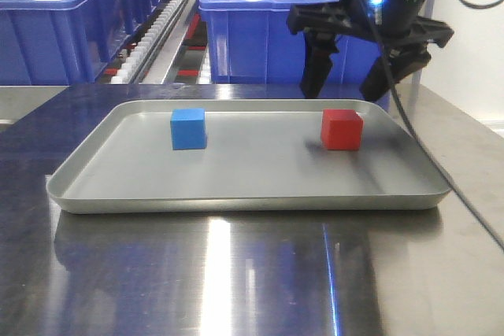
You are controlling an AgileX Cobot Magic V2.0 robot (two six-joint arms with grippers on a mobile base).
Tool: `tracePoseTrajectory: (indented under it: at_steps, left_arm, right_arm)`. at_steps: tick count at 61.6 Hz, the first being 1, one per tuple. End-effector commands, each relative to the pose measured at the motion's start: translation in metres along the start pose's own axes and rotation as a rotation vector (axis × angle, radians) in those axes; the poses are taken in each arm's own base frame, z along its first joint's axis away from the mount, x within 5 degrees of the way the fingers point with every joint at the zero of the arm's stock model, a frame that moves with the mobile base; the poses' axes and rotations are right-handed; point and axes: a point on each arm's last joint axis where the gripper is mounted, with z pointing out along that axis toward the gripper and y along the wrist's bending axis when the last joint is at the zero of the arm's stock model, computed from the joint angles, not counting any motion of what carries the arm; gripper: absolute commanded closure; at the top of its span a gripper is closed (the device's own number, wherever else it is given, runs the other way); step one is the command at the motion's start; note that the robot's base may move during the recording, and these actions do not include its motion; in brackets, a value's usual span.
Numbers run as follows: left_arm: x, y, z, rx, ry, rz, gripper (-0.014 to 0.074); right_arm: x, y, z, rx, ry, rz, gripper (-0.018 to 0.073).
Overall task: Sort and place red and blue blocks on shelf
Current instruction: 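Lower the open right gripper over the red cube and close it, then lift the red cube off the tray with the right gripper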
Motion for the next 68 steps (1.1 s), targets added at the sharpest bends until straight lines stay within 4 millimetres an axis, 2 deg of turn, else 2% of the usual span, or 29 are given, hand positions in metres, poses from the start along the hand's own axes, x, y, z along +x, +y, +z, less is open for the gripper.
tracePoseTrajectory:
  at_steps: [1, 31, 51, 61, 68]
  left_arm:
    - [0.004, 0.001, 0.000, 0.014, -0.067, -0.007, 0.0461]
    - [0.004, 0.001, 0.000, 0.014, -0.067, -0.007, 0.0461]
    - [0.004, 0.001, 0.000, 0.014, -0.067, -0.007, 0.0461]
    - [0.004, 0.001, 0.000, 0.014, -0.067, -0.007, 0.0461]
    - [0.004, 0.001, 0.000, 0.014, -0.067, -0.007, 0.0461]
  right_arm:
    - [-0.014, 0.005, -0.024, -0.022, -0.100, -0.013, -0.0033]
    - [-0.012, 0.002, -0.004, -0.011, -0.062, -0.008, -0.0033]
    - [-0.010, -0.002, 0.017, 0.000, -0.035, -0.001, -0.0033]
    - [-0.013, -0.004, 0.019, 0.001, -0.057, 0.003, -0.0032]
    - [-0.013, -0.005, 0.019, 0.009, -0.066, -0.009, 0.0043]
